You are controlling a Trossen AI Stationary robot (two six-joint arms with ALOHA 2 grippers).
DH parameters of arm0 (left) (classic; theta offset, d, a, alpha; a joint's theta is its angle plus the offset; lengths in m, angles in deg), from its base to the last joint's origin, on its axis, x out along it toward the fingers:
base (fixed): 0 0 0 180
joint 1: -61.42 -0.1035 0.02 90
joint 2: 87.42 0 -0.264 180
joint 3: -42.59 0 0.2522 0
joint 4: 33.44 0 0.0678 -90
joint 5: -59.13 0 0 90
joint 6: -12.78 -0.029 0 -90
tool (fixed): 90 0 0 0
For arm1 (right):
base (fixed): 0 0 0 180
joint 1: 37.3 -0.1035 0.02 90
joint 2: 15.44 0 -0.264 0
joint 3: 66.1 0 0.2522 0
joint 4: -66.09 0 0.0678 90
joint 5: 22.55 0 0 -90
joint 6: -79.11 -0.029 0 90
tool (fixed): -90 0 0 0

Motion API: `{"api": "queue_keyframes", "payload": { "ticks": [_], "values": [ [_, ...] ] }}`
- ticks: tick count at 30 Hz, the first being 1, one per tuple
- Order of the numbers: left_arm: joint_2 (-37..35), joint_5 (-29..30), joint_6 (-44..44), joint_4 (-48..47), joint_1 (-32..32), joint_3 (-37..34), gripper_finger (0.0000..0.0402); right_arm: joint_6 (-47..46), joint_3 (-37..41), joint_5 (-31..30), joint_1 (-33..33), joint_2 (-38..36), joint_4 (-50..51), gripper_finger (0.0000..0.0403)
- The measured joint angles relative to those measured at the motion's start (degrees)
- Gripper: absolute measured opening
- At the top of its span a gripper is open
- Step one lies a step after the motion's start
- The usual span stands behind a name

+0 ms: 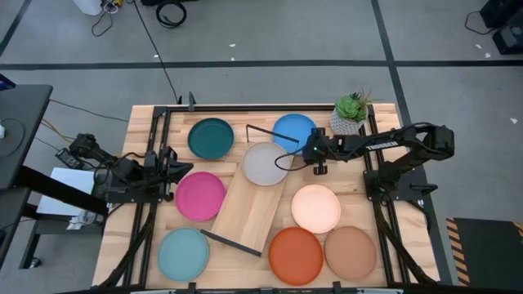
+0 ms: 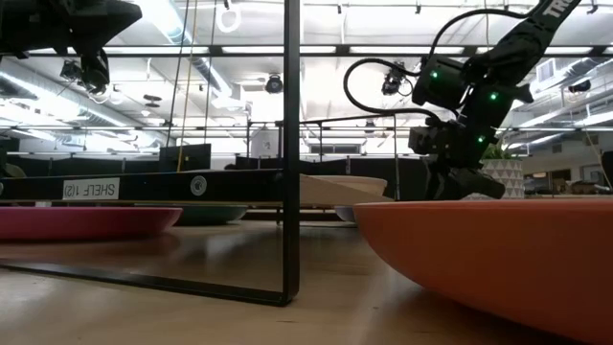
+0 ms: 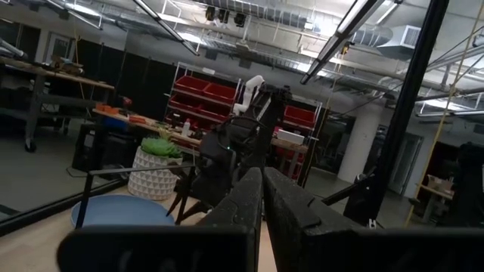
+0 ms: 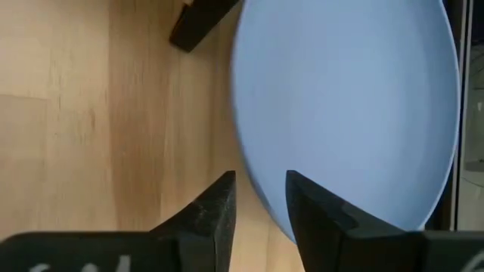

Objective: Place and stack plates onto a shelf
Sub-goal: Put the blue plate on the shelf

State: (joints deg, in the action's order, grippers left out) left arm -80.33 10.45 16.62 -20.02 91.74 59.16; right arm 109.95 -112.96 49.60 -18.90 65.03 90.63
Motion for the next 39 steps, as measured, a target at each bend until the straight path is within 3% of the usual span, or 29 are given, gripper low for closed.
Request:
{"api": "queue_keyframes", "payload": {
  "ticks": [9,18,24,33,39],
  "values": [
    [0.00,0.00,0.02,0.00,0.02,0.00,0.0023,0.00,0.00,2.99,1.67,0.04,0.52,0.0105],
    [0.00,0.00,0.05,0.00,0.02,0.00,0.0023,-0.12,0.00,4.10,1.64,0.04,1.87,0.0016],
    [0.00,0.00,0.05,0.01,0.02,0.00,0.0023,-2.07,0.02,3.93,-1.87,-0.18,3.44,0.0023],
    [0.00,0.00,0.07,-0.02,0.02,0.00,0.0023,-23.07,-8.52,-0.74,-12.66,-0.72,23.28,0.0011],
    [0.00,0.00,0.09,-0.01,0.01,0.00,0.0023,-44.61,-16.94,6.99,-20.58,-0.71,39.98,0.0011]
  ]
}}
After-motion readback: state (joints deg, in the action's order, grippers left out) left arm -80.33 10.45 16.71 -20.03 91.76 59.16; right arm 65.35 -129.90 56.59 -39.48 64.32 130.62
